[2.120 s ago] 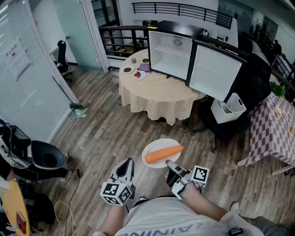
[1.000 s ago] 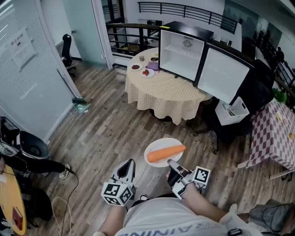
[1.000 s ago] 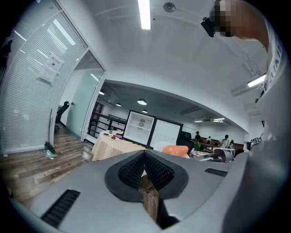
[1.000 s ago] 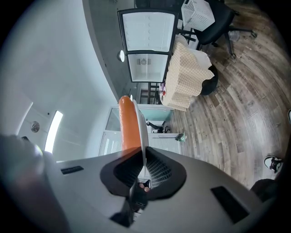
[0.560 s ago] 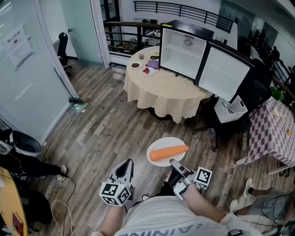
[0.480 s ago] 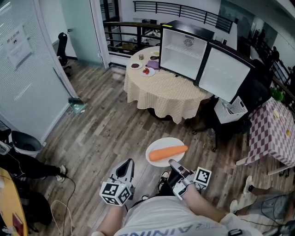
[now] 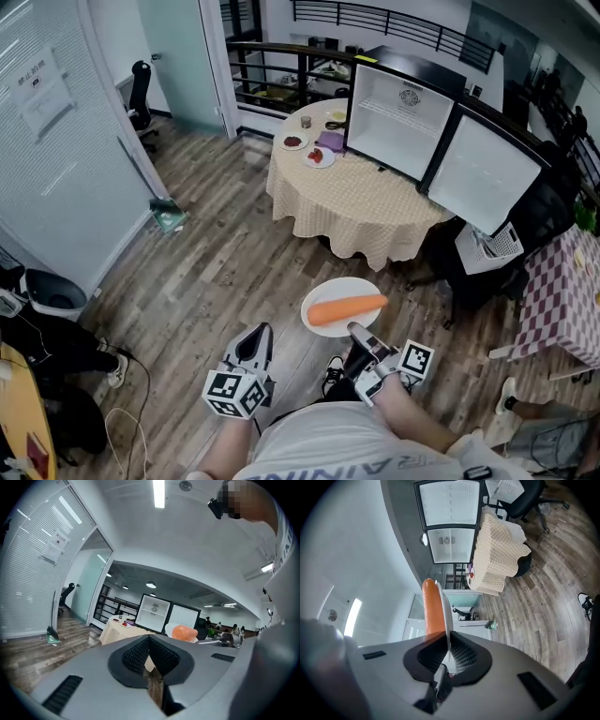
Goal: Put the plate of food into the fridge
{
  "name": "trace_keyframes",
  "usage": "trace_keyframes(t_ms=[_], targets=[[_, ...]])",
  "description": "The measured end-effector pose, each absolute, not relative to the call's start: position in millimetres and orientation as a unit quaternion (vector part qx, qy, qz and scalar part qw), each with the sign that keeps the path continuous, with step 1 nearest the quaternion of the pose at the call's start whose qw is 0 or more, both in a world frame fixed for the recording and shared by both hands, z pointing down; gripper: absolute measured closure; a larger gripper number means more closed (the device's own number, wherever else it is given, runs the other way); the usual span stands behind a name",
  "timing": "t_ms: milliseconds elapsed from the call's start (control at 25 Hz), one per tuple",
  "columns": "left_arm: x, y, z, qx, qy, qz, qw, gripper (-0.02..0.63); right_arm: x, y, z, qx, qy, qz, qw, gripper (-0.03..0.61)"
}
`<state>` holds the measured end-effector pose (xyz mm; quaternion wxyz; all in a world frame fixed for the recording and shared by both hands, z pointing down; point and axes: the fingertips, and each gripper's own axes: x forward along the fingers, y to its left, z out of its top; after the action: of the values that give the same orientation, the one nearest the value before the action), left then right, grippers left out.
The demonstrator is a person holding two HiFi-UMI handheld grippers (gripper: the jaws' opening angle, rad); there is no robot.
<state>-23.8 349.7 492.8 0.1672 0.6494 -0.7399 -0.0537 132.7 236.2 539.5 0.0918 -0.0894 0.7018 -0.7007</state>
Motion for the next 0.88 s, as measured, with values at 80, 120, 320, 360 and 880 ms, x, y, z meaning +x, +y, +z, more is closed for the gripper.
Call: trace_keyframes(t_ms=[80, 120, 320, 360, 880], targets=[[-32.2, 329.5, 491.8, 0.648, -0.741, -0.053, 0.166, 0.605, 123.0, 217.8, 538.8, -0.085, 0.701, -0.702, 0.091, 0.543], [-34.9, 318.9, 491.4, 0.648, -0.742, -0.053, 0.166, 0.604, 119.5, 207.8, 539.1, -0.084, 0.701, -0.703, 0.09, 0.543], [-42.3, 266.4, 485.3, 0.647, -0.742, -0.049, 0.167, 0.605, 107.0, 153.9, 536.3, -0.083, 0.699, -0.705, 0.087, 0.543], [-43.5, 255.2, 484.5, 0.647, -0.742, -0.048, 0.166, 0.604, 105.4, 142.4, 535.6, -0.082, 0.699, -0.705, 0.086, 0.543], [-48.9, 149.1, 491.3, 0.646, -0.742, -0.033, 0.173, 0.604, 97.5, 36.8, 543.7, -0.081, 0.694, -0.71, 0.088, 0.543]])
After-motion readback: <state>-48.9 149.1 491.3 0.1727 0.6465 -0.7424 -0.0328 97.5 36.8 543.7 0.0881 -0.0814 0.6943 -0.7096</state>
